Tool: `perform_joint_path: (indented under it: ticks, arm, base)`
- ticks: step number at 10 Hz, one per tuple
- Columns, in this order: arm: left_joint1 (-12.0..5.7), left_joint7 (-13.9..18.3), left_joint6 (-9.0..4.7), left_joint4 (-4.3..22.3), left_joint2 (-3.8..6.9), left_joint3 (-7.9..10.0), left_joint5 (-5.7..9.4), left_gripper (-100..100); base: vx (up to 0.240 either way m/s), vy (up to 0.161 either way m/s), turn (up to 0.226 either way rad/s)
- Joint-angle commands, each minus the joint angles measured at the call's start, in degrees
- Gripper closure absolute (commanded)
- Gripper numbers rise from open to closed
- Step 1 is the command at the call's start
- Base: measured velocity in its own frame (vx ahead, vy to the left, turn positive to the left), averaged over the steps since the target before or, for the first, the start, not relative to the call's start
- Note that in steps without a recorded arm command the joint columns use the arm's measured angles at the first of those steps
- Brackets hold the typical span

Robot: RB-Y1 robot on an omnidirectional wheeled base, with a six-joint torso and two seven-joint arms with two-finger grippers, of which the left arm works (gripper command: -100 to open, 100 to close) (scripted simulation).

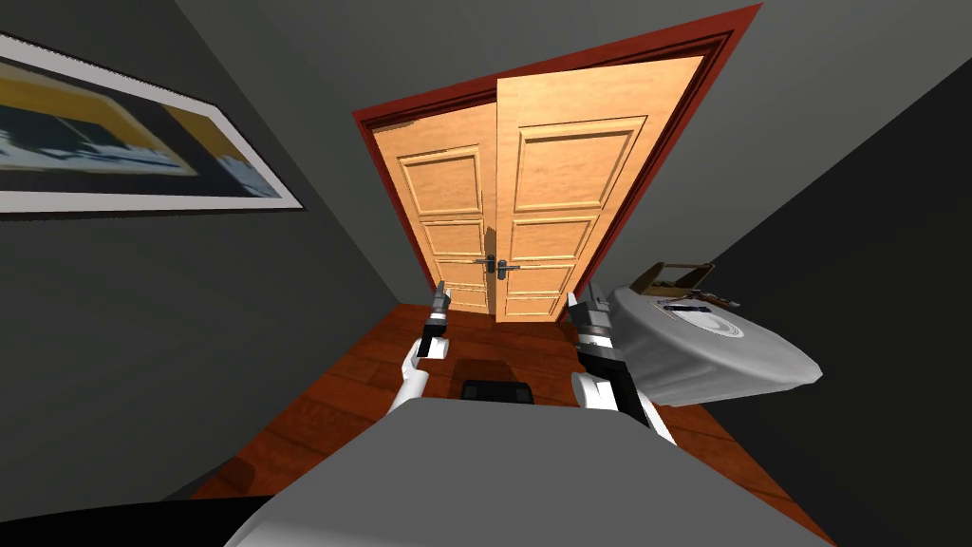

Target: Pull the door open

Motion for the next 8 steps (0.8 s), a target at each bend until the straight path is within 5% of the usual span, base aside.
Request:
perform_joint_path:
  ticks: [1, 8]
  arm:
    - [-0.91, 0.1, -0.12, 2.4, 0.10, 0.07, 0.07, -100]
    - [-7.83, 1.3, 0.52, 14.3, 1.91, 0.75, 0.95, -100]
  base:
    - [0.065, -0.010, -0.015]
    - [0.075, -0.016, -0.031]
